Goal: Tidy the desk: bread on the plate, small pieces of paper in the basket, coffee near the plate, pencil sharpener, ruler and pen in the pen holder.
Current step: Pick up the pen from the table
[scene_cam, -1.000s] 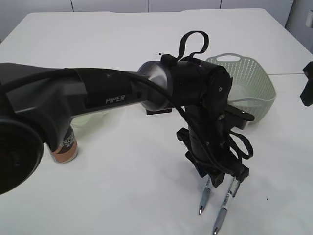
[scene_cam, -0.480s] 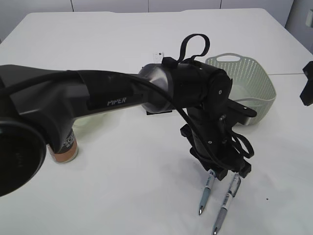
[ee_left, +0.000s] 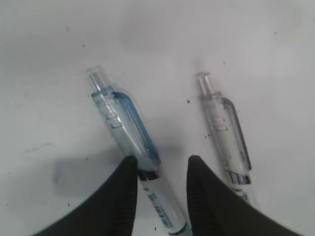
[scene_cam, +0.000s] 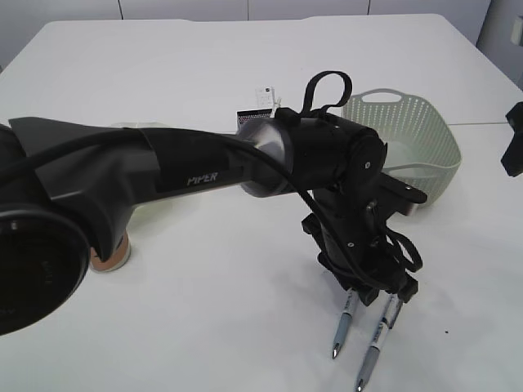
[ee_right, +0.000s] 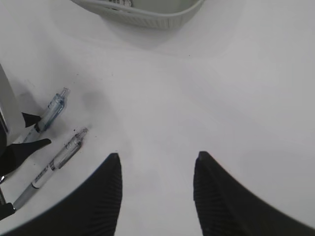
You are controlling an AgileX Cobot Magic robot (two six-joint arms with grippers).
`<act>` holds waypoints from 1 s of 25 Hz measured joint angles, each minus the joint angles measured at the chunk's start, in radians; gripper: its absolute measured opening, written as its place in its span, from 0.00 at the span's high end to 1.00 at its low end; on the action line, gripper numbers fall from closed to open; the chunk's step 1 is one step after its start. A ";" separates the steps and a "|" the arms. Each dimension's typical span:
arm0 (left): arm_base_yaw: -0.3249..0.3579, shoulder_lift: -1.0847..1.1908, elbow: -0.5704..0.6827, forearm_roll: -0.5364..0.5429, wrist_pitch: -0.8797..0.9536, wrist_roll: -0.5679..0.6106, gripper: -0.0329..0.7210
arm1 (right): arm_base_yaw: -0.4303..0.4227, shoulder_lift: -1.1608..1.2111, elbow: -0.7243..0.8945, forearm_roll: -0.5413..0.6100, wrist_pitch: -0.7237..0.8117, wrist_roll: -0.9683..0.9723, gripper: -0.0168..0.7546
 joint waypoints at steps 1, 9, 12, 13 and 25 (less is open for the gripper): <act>0.000 0.000 0.000 0.000 0.000 0.000 0.64 | 0.000 0.000 0.000 0.000 0.000 0.000 0.49; 0.000 0.017 -0.002 0.000 0.013 0.000 0.64 | 0.000 0.000 0.000 0.000 0.000 0.000 0.49; 0.000 0.019 -0.005 0.000 0.028 0.000 0.65 | 0.000 0.000 0.000 0.000 0.000 0.000 0.49; 0.000 0.019 -0.005 0.000 0.033 0.000 0.65 | 0.000 0.000 0.000 0.000 0.000 0.000 0.49; 0.000 0.027 -0.016 0.000 0.141 0.000 0.88 | 0.000 0.000 0.000 0.000 0.000 0.000 0.49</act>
